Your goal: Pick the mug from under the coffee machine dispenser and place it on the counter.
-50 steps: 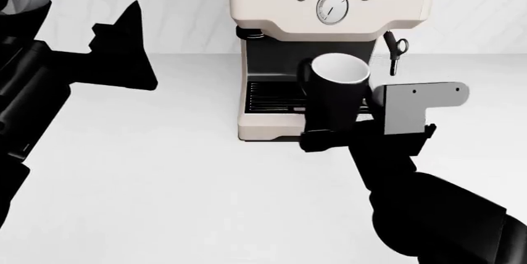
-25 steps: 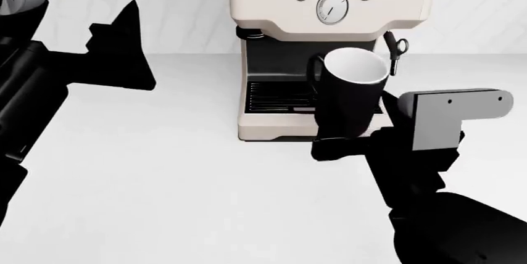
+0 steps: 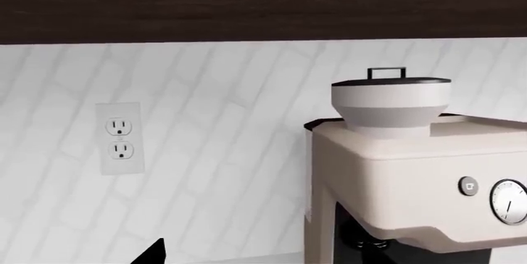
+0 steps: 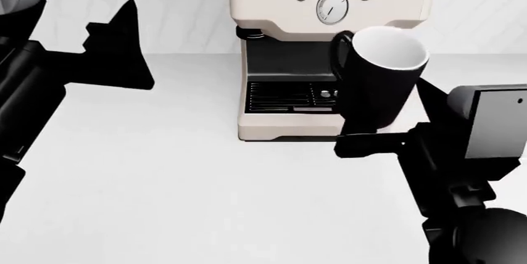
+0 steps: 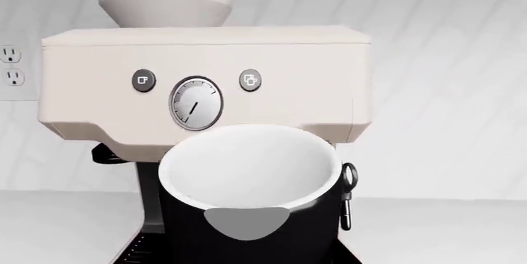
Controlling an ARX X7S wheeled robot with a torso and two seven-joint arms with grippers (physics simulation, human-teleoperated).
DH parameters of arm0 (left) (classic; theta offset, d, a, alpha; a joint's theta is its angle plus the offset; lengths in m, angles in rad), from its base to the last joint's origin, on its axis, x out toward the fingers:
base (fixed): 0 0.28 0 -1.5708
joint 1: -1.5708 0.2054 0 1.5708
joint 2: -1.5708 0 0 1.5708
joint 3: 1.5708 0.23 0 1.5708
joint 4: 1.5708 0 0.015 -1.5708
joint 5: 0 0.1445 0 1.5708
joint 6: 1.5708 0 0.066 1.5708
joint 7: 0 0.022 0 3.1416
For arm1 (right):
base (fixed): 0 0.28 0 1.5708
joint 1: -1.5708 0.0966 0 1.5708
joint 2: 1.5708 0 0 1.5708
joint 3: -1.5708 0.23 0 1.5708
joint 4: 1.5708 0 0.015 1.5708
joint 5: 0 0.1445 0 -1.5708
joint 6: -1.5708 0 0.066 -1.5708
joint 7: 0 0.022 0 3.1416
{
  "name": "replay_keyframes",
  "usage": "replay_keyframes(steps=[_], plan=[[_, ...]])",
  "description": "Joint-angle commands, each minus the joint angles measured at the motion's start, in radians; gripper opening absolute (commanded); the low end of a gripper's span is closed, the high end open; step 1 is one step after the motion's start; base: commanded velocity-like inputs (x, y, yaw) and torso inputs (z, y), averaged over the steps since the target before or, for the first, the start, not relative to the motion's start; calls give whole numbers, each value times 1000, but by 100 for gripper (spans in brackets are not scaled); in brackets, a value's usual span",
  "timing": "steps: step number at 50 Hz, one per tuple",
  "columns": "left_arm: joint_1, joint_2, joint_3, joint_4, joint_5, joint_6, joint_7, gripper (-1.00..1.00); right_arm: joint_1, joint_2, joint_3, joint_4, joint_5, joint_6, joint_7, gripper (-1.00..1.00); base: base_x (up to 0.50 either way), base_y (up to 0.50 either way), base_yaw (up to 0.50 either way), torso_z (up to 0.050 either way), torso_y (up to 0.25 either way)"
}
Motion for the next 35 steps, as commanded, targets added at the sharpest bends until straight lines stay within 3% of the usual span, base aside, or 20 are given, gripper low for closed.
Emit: replay_keyframes(steps=[1, 35], plan=[[-4, -2, 0, 0, -2, 2, 0, 100, 49, 57, 60, -48, 80, 20, 63, -100, 0, 0, 0, 0, 0], [3, 0, 4, 6, 10, 11, 3, 100, 79, 199, 212, -7, 158, -13, 191, -100, 0, 0, 0, 0, 0]])
